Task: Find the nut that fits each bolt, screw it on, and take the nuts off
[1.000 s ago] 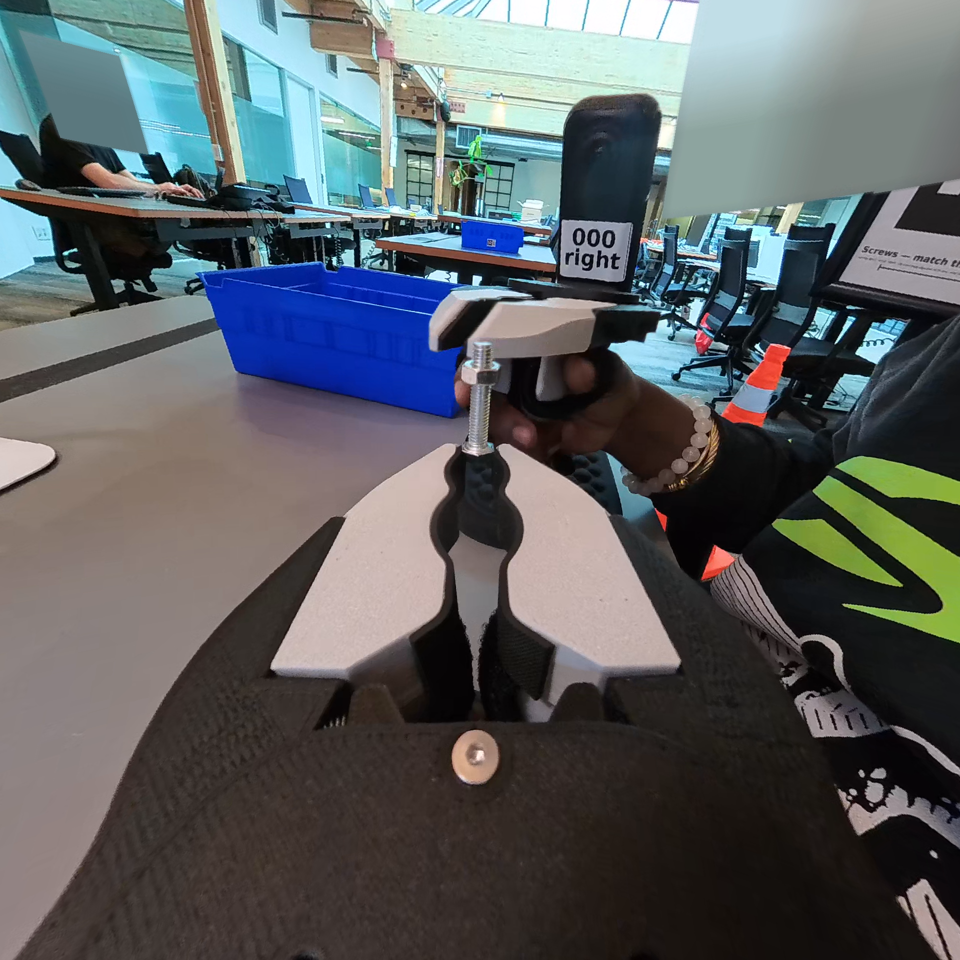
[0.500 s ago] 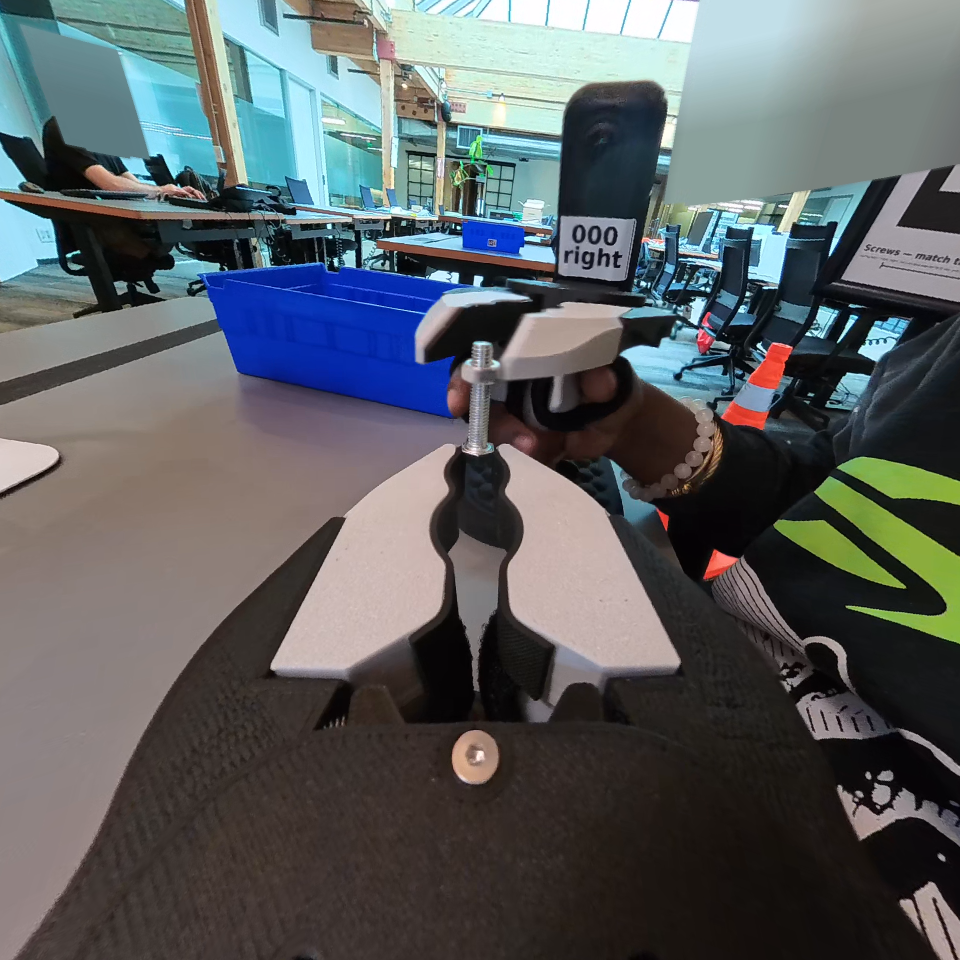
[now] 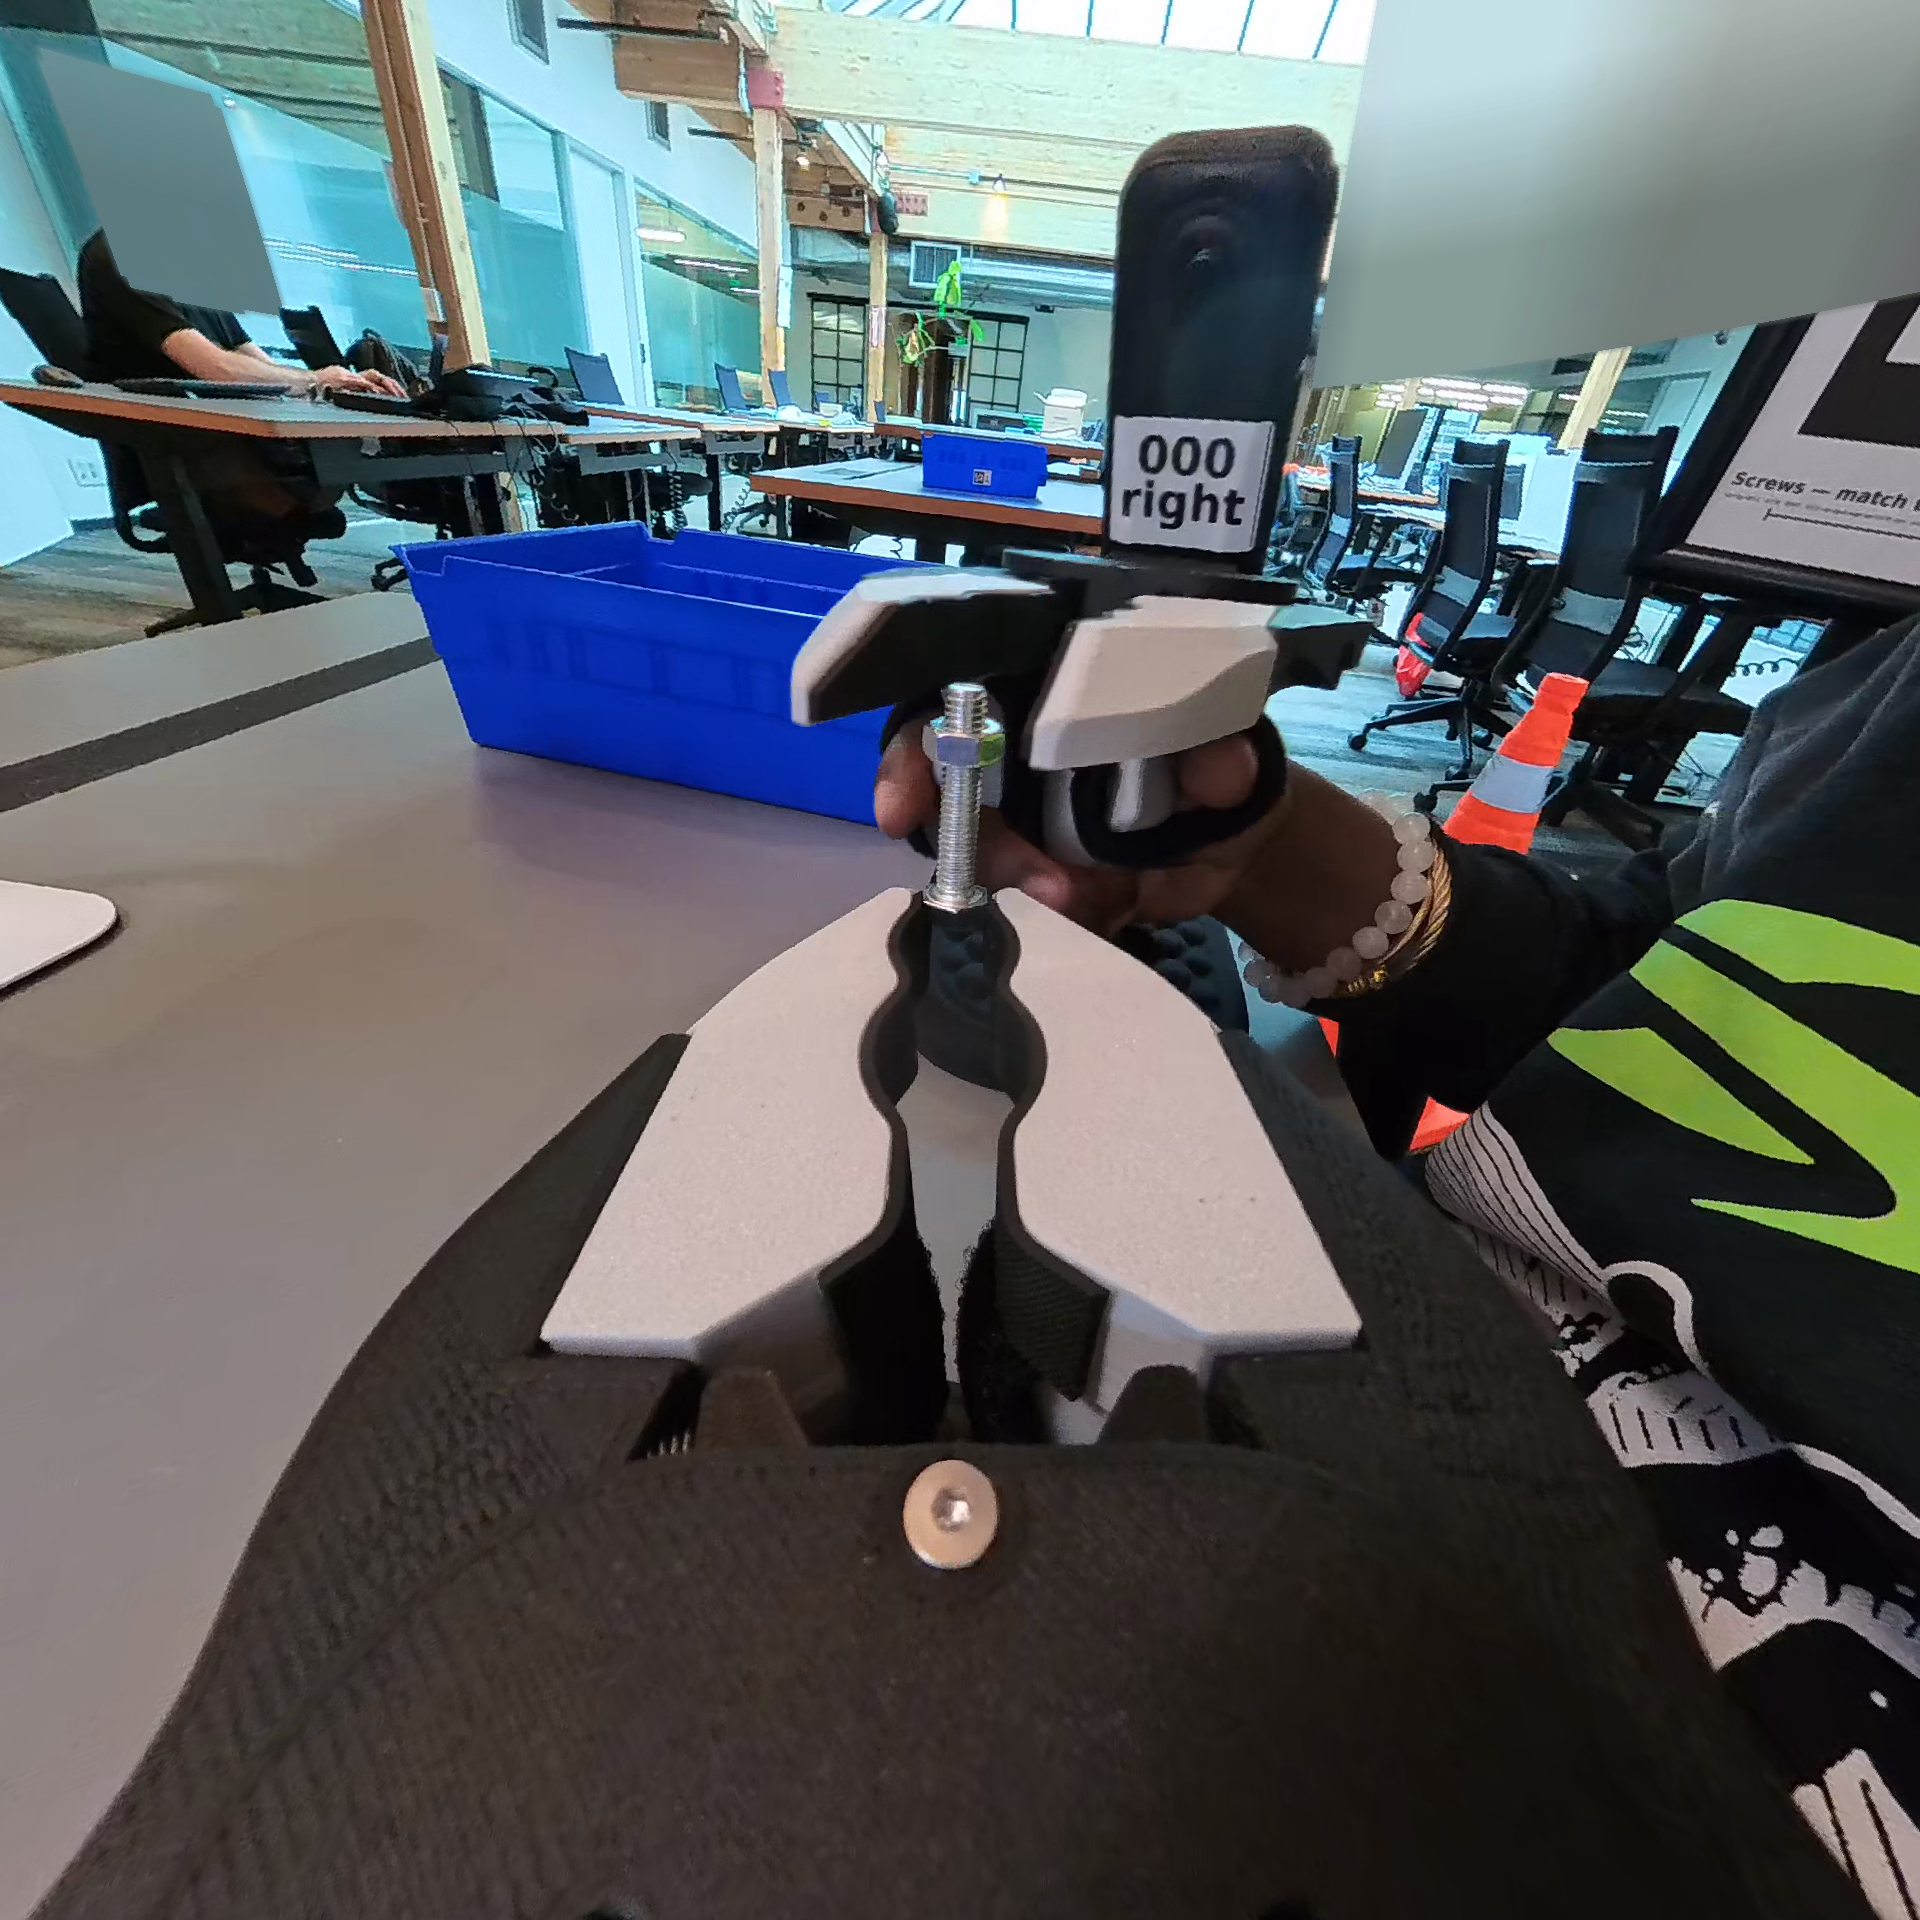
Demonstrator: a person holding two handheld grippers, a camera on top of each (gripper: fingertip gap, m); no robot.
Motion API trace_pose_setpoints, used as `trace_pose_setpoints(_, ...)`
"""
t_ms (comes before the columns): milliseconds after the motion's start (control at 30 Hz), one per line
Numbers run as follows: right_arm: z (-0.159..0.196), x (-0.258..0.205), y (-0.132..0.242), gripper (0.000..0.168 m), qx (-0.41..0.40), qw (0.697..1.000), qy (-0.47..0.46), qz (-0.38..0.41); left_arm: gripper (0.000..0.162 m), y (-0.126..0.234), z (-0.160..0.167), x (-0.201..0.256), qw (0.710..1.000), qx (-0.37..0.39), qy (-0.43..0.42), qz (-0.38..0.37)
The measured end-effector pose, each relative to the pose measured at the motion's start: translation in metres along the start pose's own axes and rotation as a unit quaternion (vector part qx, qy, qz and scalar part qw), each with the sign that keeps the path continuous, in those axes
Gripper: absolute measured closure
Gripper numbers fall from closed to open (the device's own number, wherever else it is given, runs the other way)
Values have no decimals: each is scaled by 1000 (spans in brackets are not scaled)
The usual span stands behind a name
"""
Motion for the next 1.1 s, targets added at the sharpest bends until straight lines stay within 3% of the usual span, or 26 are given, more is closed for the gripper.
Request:
trace_pose_setpoints(133, 1, 6, 8, 142, 0, 1000, 2, 9, 152, 0, 0, 0, 1000, 1, 1, 0)
trace_pose_setpoints(267, 0, 14, 18, 158, 6, 999, 4, 33, 152, 0, 0, 0, 1000, 1, 0, 2)
trace_pose_setpoints(600, 0, 0, 2, 135, 1, 1000, 11, -1, 152, 0, 0, 0, 1000, -1, 1, 1)
trace_pose_setpoints(867, 1, 4, 4, 138, 1, 1000, 15, 10, 152, 0, 0, 0, 1000, 1, 1, 2)
trace_pose_setpoints(1000, 1, 13, 17, 154, 4, 999, 20, 38, 152, 0, -1, 0, 1000, 4, 1, 3)
trace_pose_setpoints(1100, -1, 14, 20, 154, 11, 999, 13, 32, 152, 0, 0, 0, 1000, 2, 0, 3)
Point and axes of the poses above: each gripper's, where its closed fingertips meet, y back along the fingers, z out of its underside, x = y × z across the jaws, the point moved 8 cm from there along y, back along the fingers, and after that the axes turned 13 degrees about z, right-handed, at the moved point
